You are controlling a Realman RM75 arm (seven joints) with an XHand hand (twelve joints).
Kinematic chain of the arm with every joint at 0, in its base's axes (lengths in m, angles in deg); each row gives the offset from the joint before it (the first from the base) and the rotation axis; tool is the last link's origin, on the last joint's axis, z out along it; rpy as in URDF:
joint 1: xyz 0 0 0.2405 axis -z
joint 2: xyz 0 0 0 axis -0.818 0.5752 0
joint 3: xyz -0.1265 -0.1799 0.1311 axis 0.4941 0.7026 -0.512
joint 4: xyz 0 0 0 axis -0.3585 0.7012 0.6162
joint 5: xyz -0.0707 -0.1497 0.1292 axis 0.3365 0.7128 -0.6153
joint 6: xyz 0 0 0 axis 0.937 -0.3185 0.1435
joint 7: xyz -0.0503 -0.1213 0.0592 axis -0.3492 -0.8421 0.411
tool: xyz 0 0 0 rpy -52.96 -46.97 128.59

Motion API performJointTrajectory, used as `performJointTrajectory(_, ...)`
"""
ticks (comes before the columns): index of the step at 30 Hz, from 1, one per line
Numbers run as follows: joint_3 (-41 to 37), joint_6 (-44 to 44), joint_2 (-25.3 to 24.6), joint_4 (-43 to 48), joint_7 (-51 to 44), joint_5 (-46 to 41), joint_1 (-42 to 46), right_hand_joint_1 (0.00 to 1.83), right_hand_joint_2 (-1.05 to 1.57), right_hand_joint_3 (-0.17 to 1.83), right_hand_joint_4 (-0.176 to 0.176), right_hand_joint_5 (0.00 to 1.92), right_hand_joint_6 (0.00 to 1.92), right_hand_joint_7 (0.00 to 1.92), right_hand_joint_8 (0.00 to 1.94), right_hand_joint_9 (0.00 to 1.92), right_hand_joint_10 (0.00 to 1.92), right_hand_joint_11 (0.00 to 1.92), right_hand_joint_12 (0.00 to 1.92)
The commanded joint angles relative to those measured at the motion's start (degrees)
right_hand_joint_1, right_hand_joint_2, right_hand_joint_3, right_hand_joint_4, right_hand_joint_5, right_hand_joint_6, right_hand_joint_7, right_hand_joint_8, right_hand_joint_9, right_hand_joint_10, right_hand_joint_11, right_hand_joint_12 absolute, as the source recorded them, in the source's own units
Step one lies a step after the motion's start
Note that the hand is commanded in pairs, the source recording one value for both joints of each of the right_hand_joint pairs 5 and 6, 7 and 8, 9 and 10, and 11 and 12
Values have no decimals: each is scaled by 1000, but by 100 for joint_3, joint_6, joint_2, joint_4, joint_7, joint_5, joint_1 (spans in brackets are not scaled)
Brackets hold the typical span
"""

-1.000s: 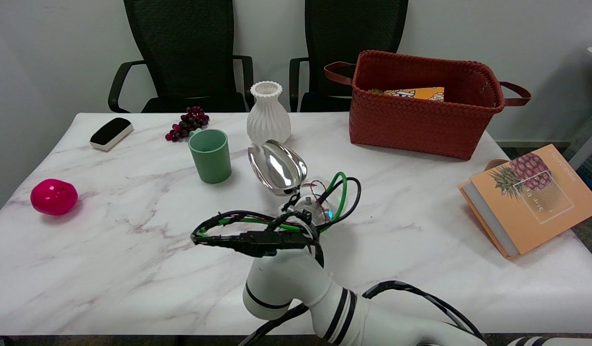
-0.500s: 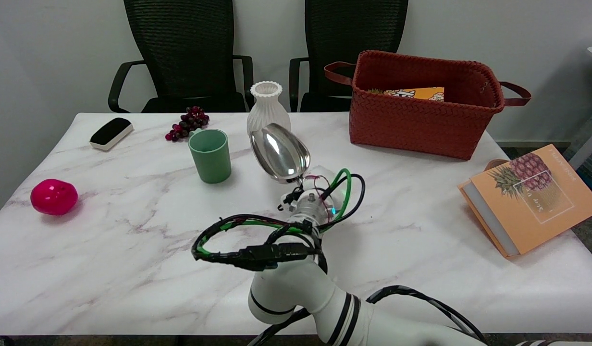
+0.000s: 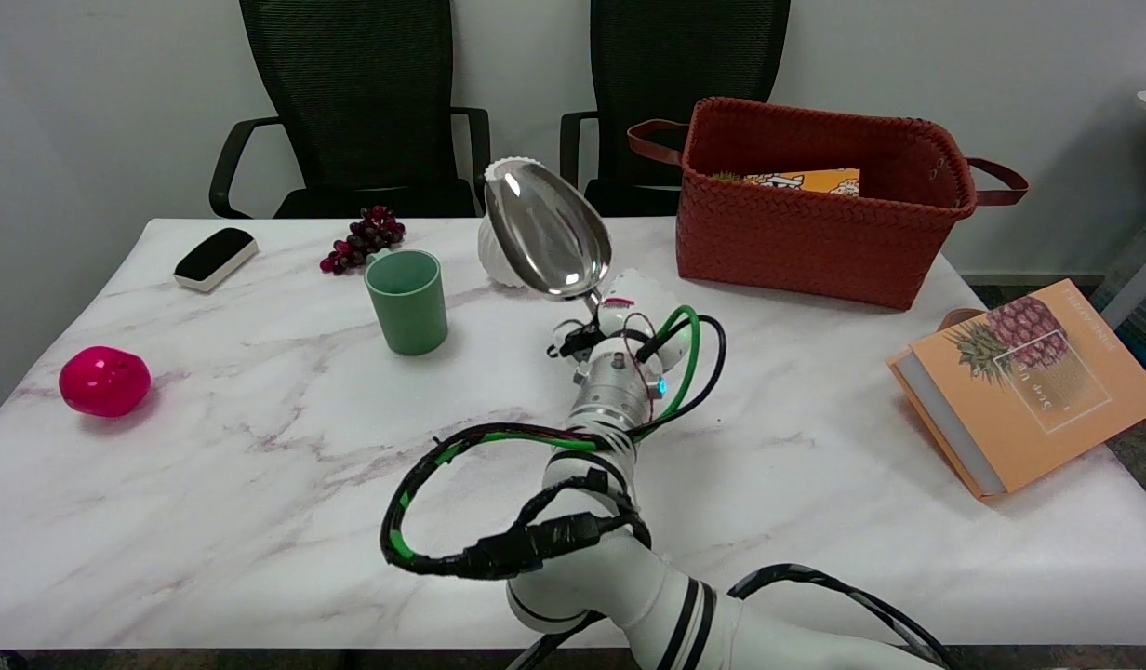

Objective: Pick up the stainless steel scoop.

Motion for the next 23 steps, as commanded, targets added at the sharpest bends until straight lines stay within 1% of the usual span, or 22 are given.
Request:
performJointTrajectory(1,-50,629,681,151,1570,1689,179,883,1090,437,0,1920,1920,1920,1920,1731,1731,1920,1920)
performJointTrajectory(7,-104,782,1116,241,2288,2085,108,883,1092,433,0,1920,1920,1920,1920,1732,1732,1920,1920)
performJointTrajectory(13,-368,1045,1631,256,3595,2380,-1,881,1085,444,0,1920,1920,1920,1920,1734,1734,1920,1920)
performJointTrajectory(14,-443,1128,1757,257,3876,2396,-27,879,1084,449,0,1920,1920,1920,1920,1736,1736,1920,1920)
performJointTrajectory(23,-790,1695,2679,269,5234,2398,-265,860,1085,491,0,1920,1920,1920,1920,1763,1763,1920,1920)
